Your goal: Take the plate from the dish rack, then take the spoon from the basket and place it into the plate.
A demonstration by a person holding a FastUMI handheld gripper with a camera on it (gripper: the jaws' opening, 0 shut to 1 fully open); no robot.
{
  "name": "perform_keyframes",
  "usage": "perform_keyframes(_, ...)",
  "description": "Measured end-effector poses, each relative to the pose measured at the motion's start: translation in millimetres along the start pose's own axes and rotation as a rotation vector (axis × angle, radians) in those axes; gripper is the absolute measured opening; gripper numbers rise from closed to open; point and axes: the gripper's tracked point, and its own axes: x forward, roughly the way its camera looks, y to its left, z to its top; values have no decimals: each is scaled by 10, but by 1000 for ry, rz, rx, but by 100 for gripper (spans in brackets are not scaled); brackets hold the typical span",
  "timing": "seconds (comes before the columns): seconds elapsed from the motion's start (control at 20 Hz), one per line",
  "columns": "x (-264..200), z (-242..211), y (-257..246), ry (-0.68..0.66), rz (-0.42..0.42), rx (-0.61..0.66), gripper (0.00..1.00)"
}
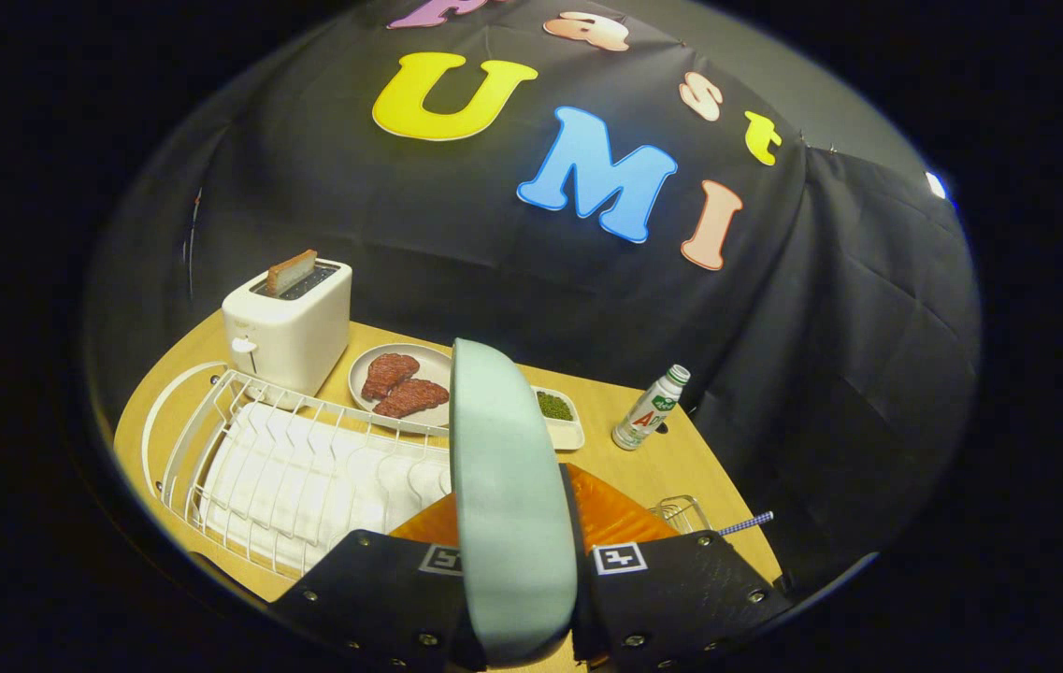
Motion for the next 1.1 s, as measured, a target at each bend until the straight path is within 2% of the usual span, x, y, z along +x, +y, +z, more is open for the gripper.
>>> perform_keyframes(0.2, -373, -205, -319, 10, -8, 40, 32)
perform_keyframes(0.5, -695, -731, -641, 44, 7, 1, 32)
perform_keyframes(0.95, -719, -1629, -592, 180, 128, 59, 32)
perform_keyframes(1.1, -677, -1800, -551, 214, 164, 91, 32)
